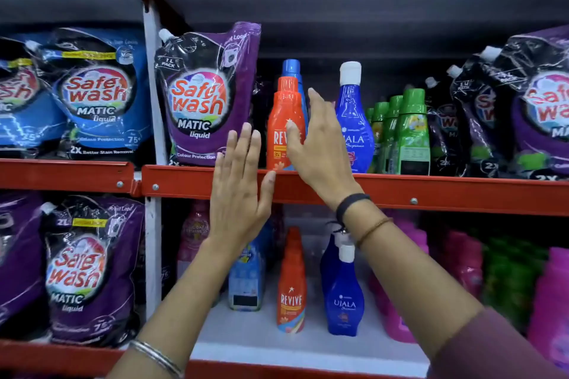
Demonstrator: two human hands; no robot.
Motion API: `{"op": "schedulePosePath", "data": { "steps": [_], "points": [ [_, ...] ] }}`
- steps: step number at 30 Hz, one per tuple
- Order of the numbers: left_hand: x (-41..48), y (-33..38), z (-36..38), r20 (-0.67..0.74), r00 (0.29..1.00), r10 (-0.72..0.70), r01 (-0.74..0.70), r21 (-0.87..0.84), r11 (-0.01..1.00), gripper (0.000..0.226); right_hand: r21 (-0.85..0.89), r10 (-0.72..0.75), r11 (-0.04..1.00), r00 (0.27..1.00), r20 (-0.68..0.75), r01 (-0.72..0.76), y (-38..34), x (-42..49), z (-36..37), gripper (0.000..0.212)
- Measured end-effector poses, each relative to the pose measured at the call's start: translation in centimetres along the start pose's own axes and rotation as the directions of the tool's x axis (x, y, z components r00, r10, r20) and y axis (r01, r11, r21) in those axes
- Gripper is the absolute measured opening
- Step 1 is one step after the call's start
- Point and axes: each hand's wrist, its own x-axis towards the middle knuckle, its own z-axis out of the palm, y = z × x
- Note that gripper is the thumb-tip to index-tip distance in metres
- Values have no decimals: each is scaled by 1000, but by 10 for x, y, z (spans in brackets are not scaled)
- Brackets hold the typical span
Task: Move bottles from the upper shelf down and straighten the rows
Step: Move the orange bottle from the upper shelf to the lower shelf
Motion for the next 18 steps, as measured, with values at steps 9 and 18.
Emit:
{"op": "schedulePosePath", "data": {
  "steps": [9, 18],
  "points": [
    [-14, -17, 18, 53, 999, -3, -9, 218, 976, 62, -171, 149, 975, 989, 24, -143, -6, 18, 19, 60],
    [-14, -15, 18, 50, 999, 12, -23, 232, 972, 60, 216, 202, 964, 955, -217, -155, -18, 18, -22, 56]
  ]
}}
